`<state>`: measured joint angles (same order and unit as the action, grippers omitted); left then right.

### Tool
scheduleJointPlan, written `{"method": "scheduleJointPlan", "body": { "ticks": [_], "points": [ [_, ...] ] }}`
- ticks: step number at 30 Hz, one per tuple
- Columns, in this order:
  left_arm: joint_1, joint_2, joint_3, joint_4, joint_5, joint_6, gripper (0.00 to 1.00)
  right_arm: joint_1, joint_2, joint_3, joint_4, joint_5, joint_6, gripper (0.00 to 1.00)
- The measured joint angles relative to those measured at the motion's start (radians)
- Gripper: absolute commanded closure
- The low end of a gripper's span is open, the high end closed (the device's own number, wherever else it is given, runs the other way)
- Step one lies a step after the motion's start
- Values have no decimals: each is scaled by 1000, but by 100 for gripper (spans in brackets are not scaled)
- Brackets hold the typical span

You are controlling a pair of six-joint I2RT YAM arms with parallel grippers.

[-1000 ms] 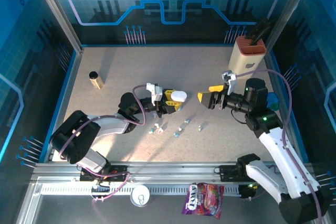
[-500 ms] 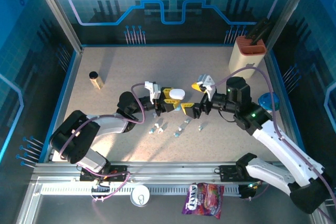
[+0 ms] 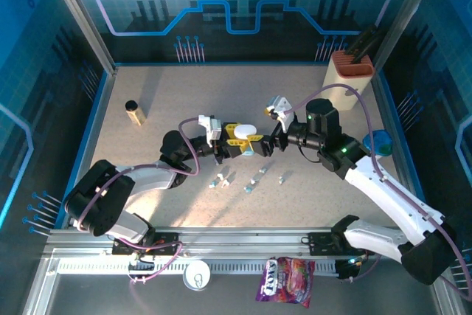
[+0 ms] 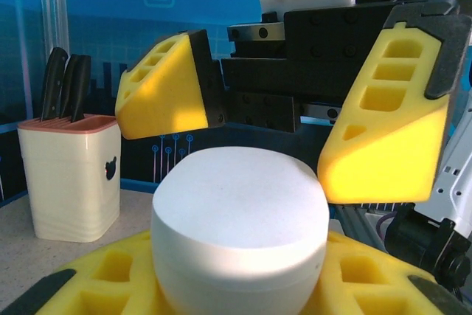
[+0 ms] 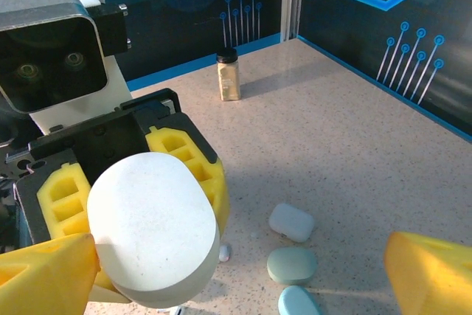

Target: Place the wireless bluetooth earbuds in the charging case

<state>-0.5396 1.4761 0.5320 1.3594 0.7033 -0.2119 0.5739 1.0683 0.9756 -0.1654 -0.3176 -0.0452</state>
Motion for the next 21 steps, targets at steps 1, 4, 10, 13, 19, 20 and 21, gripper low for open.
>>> {"method": "scheduleJointPlan", "body": {
  "ticks": [1, 4, 10, 13, 19, 20, 21],
  "points": [
    [2, 0, 0, 0, -1, 0, 73, 2, 0, 1, 3, 11, 2, 1],
    [5, 0, 0, -5, -10, 0, 73, 3, 0, 5, 15, 39, 18, 1],
    [6, 0, -13, -15, -5, 0, 72, -4, 15, 43, 35, 103, 72, 1],
    [6, 0, -13, -11, 0, 0, 72, -19, 16, 49, 34, 128, 106, 2],
    [10, 0, -15, -10, 0, 1, 72, -32, -12, 50, -7, 139, 184, 0],
    [13, 0, -19, -8, 0, 1, 72, -36, -25, 50, -16, 140, 198, 0],
    [15, 0, -21, -8, 0, 1, 72, -42, -40, 50, -25, 143, 212, 0]
  ]
}}
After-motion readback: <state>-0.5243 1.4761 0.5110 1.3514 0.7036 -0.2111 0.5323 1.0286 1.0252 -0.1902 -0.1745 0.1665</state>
